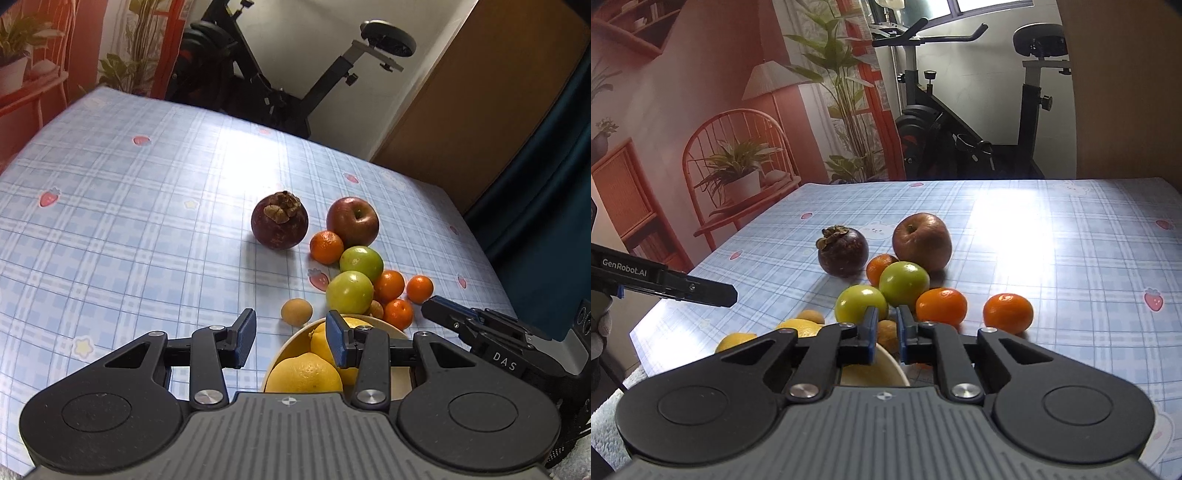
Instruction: Organize fruits
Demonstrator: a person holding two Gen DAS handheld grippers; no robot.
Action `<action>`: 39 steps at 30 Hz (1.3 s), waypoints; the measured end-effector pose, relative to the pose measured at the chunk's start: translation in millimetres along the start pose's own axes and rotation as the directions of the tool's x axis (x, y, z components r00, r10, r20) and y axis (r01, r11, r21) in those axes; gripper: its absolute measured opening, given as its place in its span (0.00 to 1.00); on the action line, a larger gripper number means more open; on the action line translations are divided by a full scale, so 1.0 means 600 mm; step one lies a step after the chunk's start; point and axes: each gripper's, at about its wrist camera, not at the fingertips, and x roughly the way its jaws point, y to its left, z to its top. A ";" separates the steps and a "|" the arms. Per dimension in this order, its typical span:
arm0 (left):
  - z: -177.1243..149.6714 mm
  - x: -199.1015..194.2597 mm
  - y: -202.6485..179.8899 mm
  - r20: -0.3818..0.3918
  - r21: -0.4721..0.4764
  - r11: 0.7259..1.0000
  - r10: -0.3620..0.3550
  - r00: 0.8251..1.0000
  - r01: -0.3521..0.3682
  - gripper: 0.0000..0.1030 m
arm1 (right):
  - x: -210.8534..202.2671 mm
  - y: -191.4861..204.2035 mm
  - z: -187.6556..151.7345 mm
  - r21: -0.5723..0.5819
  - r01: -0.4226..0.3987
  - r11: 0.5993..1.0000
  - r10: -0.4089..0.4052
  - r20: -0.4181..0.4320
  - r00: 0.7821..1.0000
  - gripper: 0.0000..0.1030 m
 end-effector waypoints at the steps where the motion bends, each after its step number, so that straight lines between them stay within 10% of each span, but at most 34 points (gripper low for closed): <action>1: 0.007 0.009 0.007 -0.020 -0.028 0.999 -0.016 1.000 0.016 0.38 | -0.001 -0.005 0.001 0.015 -0.001 1.000 0.001 0.003 1.000 0.12; 25: 0.039 0.158 0.004 -0.176 -0.059 0.997 -0.054 0.983 0.044 0.33 | 0.015 -0.027 0.033 -0.007 -0.034 0.999 0.033 -0.115 0.993 0.12; 39: 0.027 0.106 0.017 -0.045 -0.043 0.997 -0.064 0.997 0.062 0.28 | 0.113 0.007 0.057 -0.081 -0.081 0.993 0.047 -0.358 0.933 0.12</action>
